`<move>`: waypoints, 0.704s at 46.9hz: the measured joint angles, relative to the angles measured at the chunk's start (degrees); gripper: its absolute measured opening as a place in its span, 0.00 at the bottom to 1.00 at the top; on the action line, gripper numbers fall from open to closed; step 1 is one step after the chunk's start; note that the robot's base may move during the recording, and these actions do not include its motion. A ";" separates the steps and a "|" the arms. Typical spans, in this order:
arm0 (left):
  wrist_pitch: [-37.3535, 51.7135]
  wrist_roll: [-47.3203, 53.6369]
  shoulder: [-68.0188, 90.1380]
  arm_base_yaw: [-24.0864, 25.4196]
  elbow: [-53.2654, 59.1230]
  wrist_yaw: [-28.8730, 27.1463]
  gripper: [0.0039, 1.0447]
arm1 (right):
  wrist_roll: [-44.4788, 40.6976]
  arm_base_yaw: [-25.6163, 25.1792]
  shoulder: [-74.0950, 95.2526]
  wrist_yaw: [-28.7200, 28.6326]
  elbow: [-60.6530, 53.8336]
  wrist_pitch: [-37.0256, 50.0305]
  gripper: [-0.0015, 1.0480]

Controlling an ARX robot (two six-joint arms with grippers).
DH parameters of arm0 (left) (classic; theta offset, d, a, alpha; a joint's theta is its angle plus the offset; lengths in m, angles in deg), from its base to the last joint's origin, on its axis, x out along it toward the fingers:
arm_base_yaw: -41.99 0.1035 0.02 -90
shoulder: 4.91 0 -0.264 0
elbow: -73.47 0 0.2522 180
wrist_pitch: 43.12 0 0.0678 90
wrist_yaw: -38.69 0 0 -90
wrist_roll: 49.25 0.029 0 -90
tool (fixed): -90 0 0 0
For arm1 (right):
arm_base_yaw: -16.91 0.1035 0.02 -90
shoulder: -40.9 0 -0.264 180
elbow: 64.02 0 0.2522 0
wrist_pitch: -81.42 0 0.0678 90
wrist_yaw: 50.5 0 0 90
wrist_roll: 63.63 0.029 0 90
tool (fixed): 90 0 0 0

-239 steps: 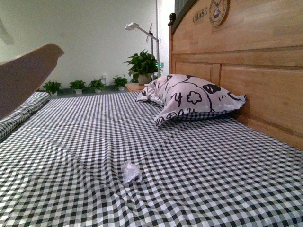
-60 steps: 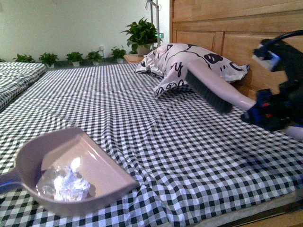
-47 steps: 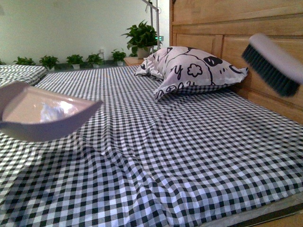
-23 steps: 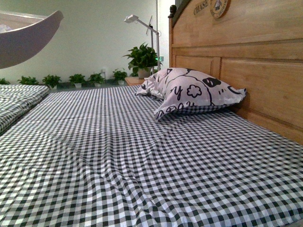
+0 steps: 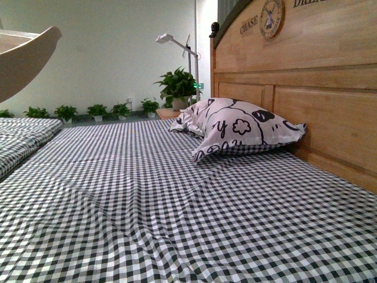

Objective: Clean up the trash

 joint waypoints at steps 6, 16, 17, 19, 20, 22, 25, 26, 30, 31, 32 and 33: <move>-1.55 -0.59 -2.75 -1.07 1.27 -1.68 0.25 | 3.45 8.15 -1.75 8.87 0.07 -1.11 0.19; -3.43 -1.95 -6.12 -3.37 2.91 -3.30 0.25 | 4.76 14.56 -2.62 17.94 0.07 -3.08 0.19; -3.48 -2.08 -6.21 -3.48 2.95 -3.30 0.25 | 4.76 14.53 -2.62 18.36 0.07 -3.30 0.19; -3.54 -2.29 -6.25 -3.58 2.95 -3.28 0.25 | 4.76 14.43 -2.62 18.75 0.07 -3.50 0.19; -3.54 -2.34 -6.25 -3.63 2.95 -3.30 0.25 | 4.76 14.40 -2.60 18.93 0.07 -3.54 0.19; -3.54 -2.49 -6.27 -3.65 2.95 -3.32 0.25 | 4.76 14.29 -2.60 19.26 0.07 -3.61 0.19; -3.54 -2.51 -6.32 -3.65 2.95 -3.32 0.25 | 4.76 14.29 -2.60 19.23 0.07 -3.61 0.19; -3.54 -2.51 -6.32 -3.65 2.95 -3.30 0.25 | 4.76 14.29 -2.60 19.21 0.07 -3.63 0.19; -3.54 -2.51 -6.34 -3.65 2.95 -3.34 0.25 | 4.76 14.29 -2.60 19.17 0.07 -3.63 0.19; -3.54 -2.54 -6.34 -3.65 2.95 -3.34 0.25 | 4.76 14.29 -2.60 19.17 0.07 -3.63 0.19; -3.54 -2.54 -6.34 -3.65 2.95 -3.34 0.25 | 4.76 14.29 -2.60 19.17 0.07 -3.63 0.19; -3.54 -2.54 -6.34 -3.65 2.95 -3.37 0.25 | 4.76 14.29 -2.60 19.17 0.07 -3.63 0.19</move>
